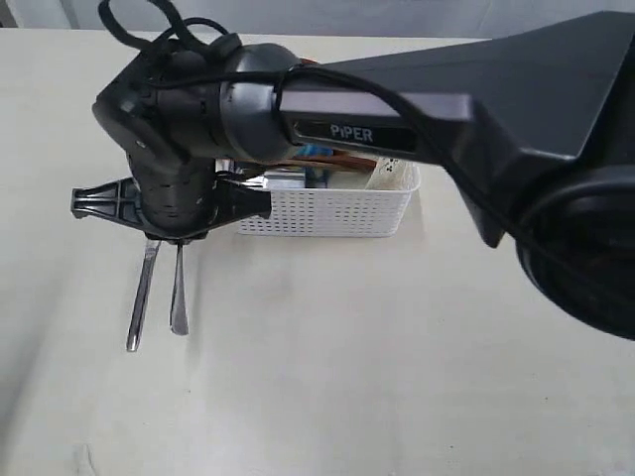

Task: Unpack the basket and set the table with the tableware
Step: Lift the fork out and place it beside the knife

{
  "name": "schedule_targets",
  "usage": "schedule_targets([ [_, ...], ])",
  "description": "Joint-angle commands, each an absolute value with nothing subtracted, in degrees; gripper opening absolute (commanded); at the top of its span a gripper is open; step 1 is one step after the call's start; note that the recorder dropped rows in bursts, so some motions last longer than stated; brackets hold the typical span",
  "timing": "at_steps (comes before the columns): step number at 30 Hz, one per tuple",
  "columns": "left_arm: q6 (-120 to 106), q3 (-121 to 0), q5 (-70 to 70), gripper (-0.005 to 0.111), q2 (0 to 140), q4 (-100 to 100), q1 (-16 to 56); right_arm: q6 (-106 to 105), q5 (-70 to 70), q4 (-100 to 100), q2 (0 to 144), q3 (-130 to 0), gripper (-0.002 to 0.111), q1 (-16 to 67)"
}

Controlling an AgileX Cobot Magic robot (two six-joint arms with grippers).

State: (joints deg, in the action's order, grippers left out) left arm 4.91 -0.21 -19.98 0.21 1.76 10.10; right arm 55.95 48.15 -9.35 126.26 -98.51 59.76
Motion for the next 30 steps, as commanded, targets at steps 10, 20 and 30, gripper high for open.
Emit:
schedule_targets([
  [10, 4.73, 0.00, -19.85, 0.000, 0.00, 1.72, 12.24, 65.57, 50.72, -14.66, 129.81, -98.48, 0.000, 62.22],
  [20, 4.73, 0.00, -19.85, 0.000, 0.00, 1.72, 12.24, 65.34, 48.74, -13.20, 129.93, -98.48, 0.000, 62.22],
  [30, 4.73, 0.00, -19.85, 0.000, 0.00, 1.72, 12.24, 65.20, 48.89, -13.20, 130.83, -98.48, 0.000, 62.22],
])
